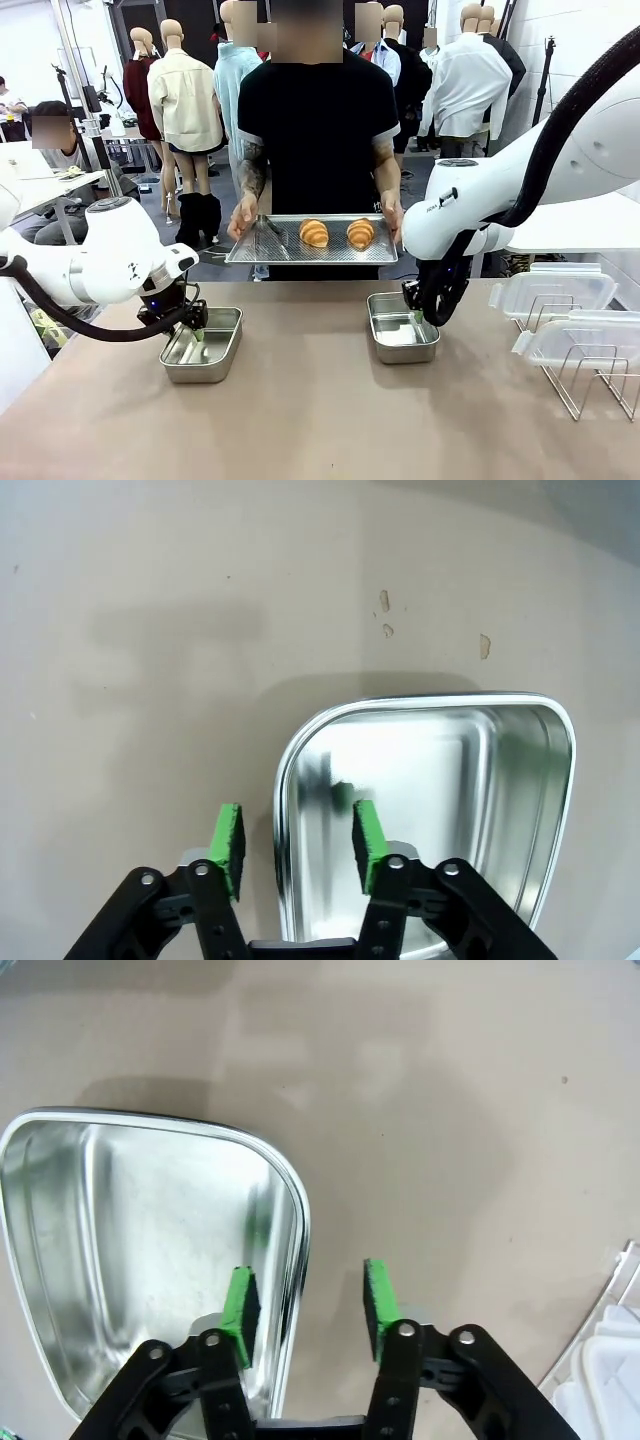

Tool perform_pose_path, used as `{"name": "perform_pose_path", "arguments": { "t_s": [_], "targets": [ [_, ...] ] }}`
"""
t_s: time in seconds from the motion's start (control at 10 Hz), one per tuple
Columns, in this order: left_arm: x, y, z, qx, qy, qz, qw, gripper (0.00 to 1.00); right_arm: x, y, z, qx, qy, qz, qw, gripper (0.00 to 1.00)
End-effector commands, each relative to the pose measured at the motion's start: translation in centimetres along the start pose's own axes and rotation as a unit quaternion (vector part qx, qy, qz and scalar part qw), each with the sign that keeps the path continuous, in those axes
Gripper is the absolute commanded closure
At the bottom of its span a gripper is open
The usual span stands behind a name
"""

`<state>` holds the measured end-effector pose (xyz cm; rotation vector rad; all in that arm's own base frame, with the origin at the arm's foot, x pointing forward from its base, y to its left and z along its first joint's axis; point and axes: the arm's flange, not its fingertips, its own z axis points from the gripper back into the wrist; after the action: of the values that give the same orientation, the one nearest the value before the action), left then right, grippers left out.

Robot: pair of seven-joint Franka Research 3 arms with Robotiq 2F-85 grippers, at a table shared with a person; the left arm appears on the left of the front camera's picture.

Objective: Place the bread in airtight containers.
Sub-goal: Lift both Airtight Container.

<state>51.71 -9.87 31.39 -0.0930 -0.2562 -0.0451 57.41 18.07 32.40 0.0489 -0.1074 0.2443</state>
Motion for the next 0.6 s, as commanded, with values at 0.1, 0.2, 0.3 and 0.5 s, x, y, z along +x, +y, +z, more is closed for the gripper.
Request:
{"name": "perform_pose_path", "arguments": {
  "t_s": [0.1,0.2,0.3,0.5],
  "targets": [
    [0.1,-0.7,0.7,0.013,0.001,0.008,1.000,1.00,0.2,0.1,-0.3,-0.016,0.006,-0.016,1.000,1.00],
    [0.1,-0.7,0.7,0.013,0.003,0.008,1.000,1.00,0.3,0.2,-0.3,-0.021,0.005,-0.026,0.999,1.00],
    [0.1,-0.7,0.7,0.013,0.003,0.009,1.000,1.00,0.4,0.1,-0.5,-0.020,0.008,-0.030,0.999,1.00],
    [0.1,-0.6,0.7,0.007,0.003,0.013,1.000,1.00,1.3,-0.3,-0.8,-0.022,0.036,-0.066,0.997,1.00]
  ]
}}
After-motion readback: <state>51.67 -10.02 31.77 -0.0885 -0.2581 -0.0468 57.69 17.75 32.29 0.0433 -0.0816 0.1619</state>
